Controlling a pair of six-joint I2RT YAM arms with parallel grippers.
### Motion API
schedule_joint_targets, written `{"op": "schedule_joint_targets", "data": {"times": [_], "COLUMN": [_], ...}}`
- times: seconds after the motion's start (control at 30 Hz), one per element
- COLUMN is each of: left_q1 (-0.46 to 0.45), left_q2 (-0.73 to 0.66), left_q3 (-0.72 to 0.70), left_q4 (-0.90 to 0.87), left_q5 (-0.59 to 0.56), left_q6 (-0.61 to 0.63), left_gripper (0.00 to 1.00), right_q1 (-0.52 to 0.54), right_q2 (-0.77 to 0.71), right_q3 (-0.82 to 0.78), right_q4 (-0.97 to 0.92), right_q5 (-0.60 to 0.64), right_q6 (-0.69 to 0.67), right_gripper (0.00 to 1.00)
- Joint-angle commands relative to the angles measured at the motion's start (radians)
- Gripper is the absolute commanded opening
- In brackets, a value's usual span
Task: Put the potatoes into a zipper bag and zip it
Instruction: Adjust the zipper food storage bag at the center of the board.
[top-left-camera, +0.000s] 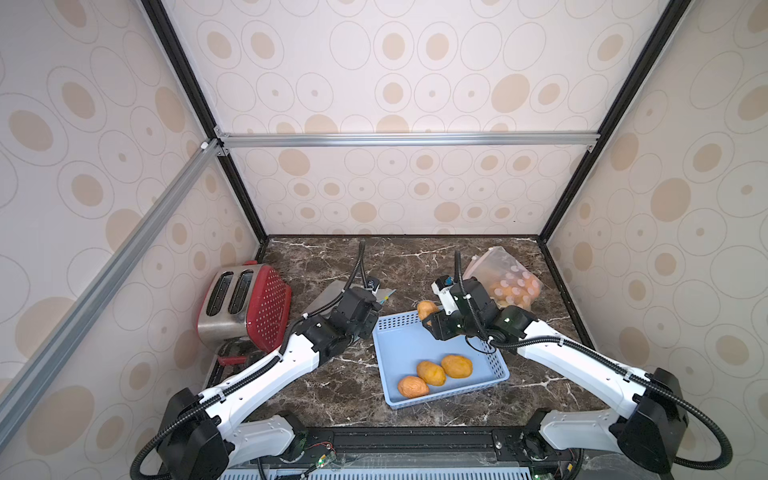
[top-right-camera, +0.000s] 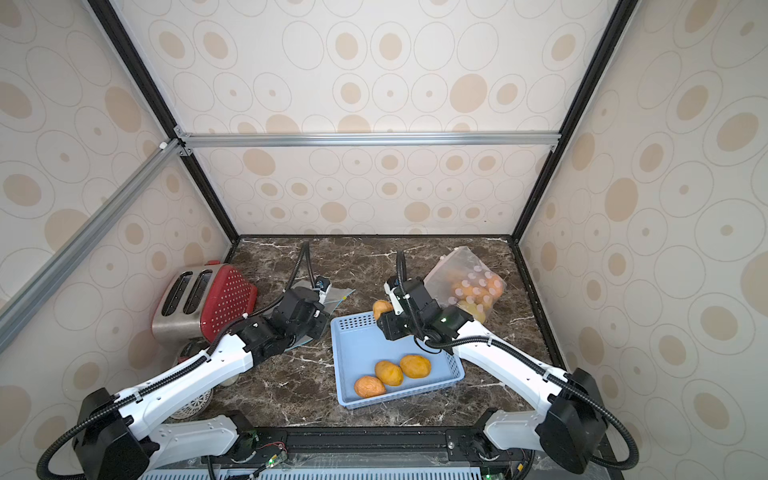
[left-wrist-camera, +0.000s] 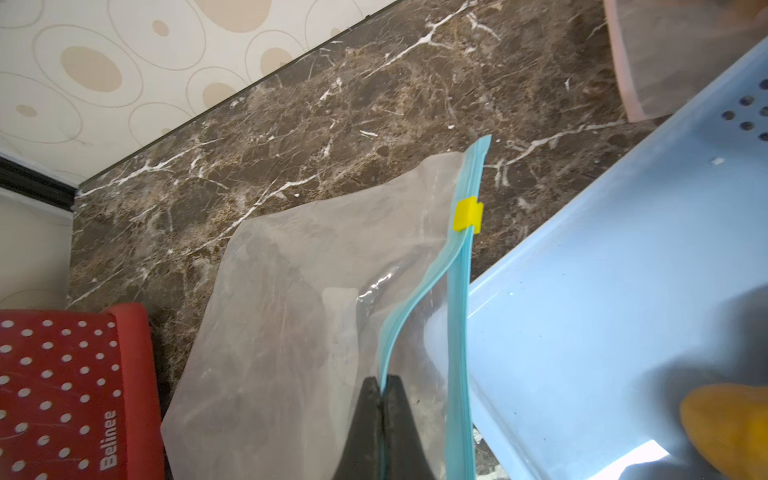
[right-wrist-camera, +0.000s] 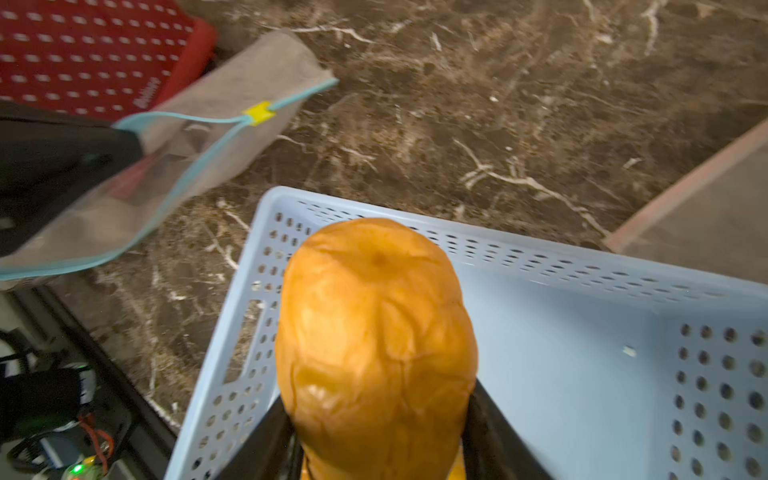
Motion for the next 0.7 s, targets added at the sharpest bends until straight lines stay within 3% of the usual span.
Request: {"op": "schedule_joint_targets", "data": {"times": [0.0,0.3,0.43,0.67], "left_q1": [-0.001,-0.001,-0.001,0.010], "left_q2": [-0.023,0.046,0.123,0.247], "left_q3": [0.004,0.163,0.280,0.399], "left_q4": [0.040,0.036,0.002,0.010], "left_q5": [0.083,0.277,0.299,0.247], "left_q6": [-0.024,-0.116,-0.139,-0.141], "left_gripper": [0.00,0.00,0.00,0.00], "right_q1": [0.053,0.105,0.105,0.104], "right_q2": [-0.042,-0.077,-0.076,-0.013], "right_q3": [-0.033,-0.088,-0.092,-0.096], "right_q4": [0.134,0.362,0.441,0.633], "right_q5": [-0.041,-0.063,-0.034,0.153], "right_q6": [0.030,0.101,0.137,0.185], "right_gripper": [0.35,0.33,0.32,0.33]}}
